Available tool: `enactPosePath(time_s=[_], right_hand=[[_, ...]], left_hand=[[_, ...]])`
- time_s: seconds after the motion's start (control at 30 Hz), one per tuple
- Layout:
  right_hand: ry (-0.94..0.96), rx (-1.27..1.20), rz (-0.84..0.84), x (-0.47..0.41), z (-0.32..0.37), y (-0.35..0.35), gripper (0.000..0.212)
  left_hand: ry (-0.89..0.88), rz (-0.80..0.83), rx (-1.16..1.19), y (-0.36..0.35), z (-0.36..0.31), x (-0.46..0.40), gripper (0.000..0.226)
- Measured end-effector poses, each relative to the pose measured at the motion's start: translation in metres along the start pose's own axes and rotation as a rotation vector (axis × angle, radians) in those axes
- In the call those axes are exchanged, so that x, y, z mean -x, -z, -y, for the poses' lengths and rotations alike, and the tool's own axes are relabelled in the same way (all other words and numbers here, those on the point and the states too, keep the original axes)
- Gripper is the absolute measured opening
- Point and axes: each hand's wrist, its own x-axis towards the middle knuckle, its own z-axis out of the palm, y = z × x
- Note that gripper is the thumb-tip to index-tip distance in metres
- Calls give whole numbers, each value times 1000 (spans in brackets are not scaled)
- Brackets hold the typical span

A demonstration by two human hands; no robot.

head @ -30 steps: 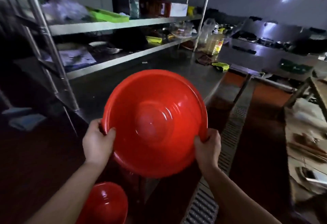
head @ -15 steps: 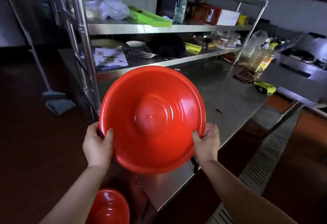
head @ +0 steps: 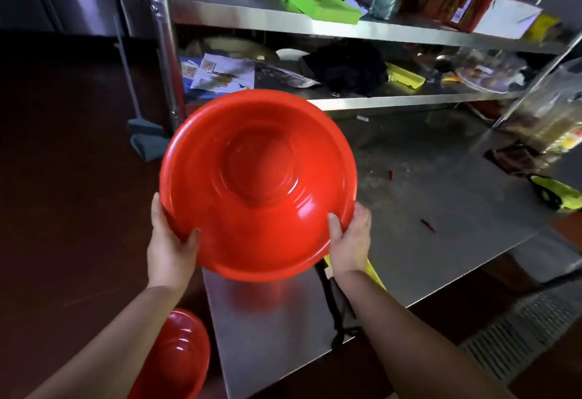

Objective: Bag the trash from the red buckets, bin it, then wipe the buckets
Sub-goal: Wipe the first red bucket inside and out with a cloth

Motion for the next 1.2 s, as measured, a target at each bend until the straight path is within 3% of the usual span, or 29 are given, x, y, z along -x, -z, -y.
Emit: enactPosePath(time_s=[0.2,0.27,0.37,0.47,0.7,0.97,1.13,1.2], right_hand=[[-19,94,180,-12,-100,26,27],[-76,299,293,-9,-141,32,25],[-190,709,527,1,-183,35,40],[-236,852,569,7,-195,35,47],[-344,756,554,1,-183,33,43],[-194,746,478,44,-115,42,35],[-214,354,283,56,-41,40,24],[-239,199,141,57,-9,34,36]], left_hand=[[29,-194,-30,-44,-10,-2,80],[24,-219,-39,-56,-11,-4,79],[22,-231,-63,-69,-12,-5,78],[38,-240,-101,-72,-12,-8,77],[31,-222,-152,-66,-13,-11,75],[35,-117,-95,-46,-6,-17,69],[43,-41,-60,-32,3,-24,50],[40,-13,-34,-26,5,-25,45]])
